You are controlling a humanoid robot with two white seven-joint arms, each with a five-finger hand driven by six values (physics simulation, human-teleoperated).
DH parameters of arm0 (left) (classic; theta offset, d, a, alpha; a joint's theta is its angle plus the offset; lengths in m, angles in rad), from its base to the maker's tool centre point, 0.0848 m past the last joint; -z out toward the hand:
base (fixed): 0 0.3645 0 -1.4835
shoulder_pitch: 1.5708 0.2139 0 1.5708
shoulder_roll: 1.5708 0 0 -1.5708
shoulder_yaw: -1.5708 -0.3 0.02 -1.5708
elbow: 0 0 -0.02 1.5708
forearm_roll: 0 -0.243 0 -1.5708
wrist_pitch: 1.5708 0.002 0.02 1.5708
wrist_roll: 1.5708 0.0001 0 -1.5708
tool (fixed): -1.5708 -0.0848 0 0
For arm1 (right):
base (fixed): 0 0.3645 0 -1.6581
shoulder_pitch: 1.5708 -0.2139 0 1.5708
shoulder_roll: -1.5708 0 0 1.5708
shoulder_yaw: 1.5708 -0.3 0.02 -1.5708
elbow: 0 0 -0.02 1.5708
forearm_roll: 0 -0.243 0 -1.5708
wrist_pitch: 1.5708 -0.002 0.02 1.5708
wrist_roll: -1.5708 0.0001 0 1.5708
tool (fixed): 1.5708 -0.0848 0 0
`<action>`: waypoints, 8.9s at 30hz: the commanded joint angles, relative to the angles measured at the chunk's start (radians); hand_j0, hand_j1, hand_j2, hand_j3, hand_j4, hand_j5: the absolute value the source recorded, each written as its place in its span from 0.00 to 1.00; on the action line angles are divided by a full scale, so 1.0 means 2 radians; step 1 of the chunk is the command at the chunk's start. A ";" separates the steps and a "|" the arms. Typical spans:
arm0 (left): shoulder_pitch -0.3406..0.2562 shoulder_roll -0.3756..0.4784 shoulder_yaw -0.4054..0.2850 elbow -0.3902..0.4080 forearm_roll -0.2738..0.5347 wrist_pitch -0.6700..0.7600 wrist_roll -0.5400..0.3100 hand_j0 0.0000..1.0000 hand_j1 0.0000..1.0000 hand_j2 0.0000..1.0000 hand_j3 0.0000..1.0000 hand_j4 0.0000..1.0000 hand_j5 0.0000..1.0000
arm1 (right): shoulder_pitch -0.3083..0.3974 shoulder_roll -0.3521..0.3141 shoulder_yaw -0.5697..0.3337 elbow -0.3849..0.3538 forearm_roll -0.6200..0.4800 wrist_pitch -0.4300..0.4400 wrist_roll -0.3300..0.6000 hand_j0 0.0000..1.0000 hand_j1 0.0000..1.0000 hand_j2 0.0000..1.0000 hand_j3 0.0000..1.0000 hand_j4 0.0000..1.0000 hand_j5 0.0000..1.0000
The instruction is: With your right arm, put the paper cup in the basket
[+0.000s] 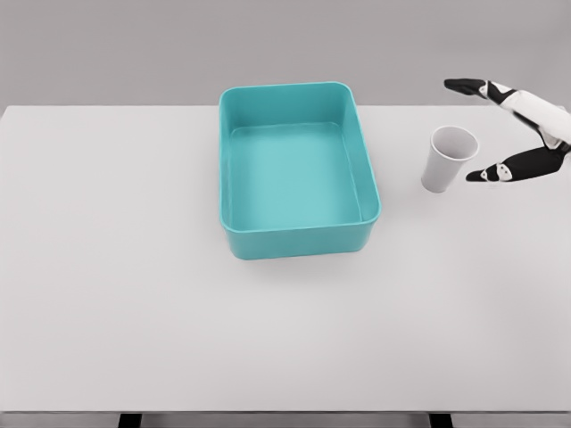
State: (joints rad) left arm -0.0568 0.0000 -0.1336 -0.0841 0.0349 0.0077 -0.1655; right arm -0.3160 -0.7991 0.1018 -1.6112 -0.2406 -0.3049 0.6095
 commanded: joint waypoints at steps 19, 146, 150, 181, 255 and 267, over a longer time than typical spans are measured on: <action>-0.001 0.000 0.000 0.000 0.000 0.000 0.000 1.00 1.00 1.00 1.00 1.00 1.00 | -0.014 0.143 -0.070 0.221 -0.071 0.028 0.001 1.00 1.00 1.00 1.00 1.00 1.00; 0.000 0.000 0.000 0.000 0.000 0.000 0.000 1.00 1.00 1.00 1.00 1.00 1.00 | -0.053 0.213 -0.049 0.227 -0.071 0.059 0.001 0.50 0.50 0.50 0.50 0.50 0.50; 0.000 0.000 0.000 0.000 0.000 0.000 0.000 1.00 1.00 1.00 1.00 1.00 1.00 | -0.053 0.213 -0.048 0.205 -0.071 0.057 0.001 0.50 0.50 0.50 0.50 0.50 0.50; 0.000 0.000 0.000 0.001 0.000 0.000 0.000 1.00 1.00 1.00 1.00 1.00 1.00 | -0.066 0.245 -0.013 0.101 0.017 0.052 0.001 0.50 0.50 0.50 0.50 0.50 0.50; 0.000 0.000 0.000 0.000 0.000 0.000 0.000 1.00 1.00 1.00 1.00 1.00 1.00 | -0.161 0.230 0.167 0.065 0.235 0.123 0.001 0.82 0.82 0.82 0.82 0.82 0.82; 0.000 0.000 0.000 0.001 0.000 0.000 0.000 1.00 1.00 1.00 1.00 1.00 1.00 | -0.162 0.227 0.167 0.062 0.235 0.123 0.001 0.85 0.85 0.85 0.85 0.85 0.85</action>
State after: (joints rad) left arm -0.0568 0.0000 -0.1335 -0.0835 0.0348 0.0077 -0.1654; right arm -0.6412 -0.3427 0.4362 -1.4848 0.2340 -0.0573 0.6113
